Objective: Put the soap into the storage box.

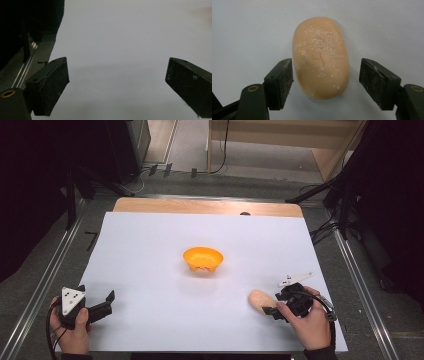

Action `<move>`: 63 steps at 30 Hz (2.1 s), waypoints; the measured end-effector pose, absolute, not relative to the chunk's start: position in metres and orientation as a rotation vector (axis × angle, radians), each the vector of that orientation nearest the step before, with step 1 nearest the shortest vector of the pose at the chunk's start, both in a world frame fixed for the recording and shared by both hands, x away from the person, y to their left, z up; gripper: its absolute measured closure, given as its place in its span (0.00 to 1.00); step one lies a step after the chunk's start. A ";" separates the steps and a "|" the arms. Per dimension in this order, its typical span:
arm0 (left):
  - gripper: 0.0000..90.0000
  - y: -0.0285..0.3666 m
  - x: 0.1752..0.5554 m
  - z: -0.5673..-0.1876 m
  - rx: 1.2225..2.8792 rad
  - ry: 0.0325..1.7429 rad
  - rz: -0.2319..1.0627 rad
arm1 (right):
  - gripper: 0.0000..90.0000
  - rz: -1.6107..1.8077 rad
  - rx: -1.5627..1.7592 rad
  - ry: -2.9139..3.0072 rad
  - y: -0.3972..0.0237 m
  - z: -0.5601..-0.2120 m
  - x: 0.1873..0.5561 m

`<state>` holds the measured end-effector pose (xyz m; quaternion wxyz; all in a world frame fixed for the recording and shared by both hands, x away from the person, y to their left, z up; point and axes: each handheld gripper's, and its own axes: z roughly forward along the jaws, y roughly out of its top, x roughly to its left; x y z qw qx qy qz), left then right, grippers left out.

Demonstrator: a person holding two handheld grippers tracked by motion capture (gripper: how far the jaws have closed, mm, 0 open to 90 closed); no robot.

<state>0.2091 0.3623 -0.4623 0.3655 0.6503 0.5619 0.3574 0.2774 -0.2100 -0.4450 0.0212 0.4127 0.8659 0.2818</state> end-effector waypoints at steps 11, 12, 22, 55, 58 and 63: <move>0.06 0.362 0.209 -0.462 1.677 1.442 0.923 | 0.29 0.820 1.280 2.696 -0.198 -0.452 0.280; 0.06 0.362 0.209 -0.462 1.677 1.442 0.923 | 0.30 0.818 1.289 2.696 -0.198 -0.452 0.280; 0.06 0.362 0.209 -0.462 1.678 1.440 0.918 | 0.31 0.791 1.264 2.688 -0.189 -0.458 0.279; 0.07 0.362 0.209 -0.462 1.681 1.435 0.919 | 0.37 0.782 1.163 2.637 -0.187 -0.464 0.271; 0.07 0.362 0.209 -0.462 1.684 1.436 0.918 | 0.37 0.791 1.133 2.644 -0.188 -0.464 0.271; 0.07 0.362 0.209 -0.462 1.680 1.437 0.919 | 0.37 0.825 1.127 2.659 -0.192 -0.463 0.273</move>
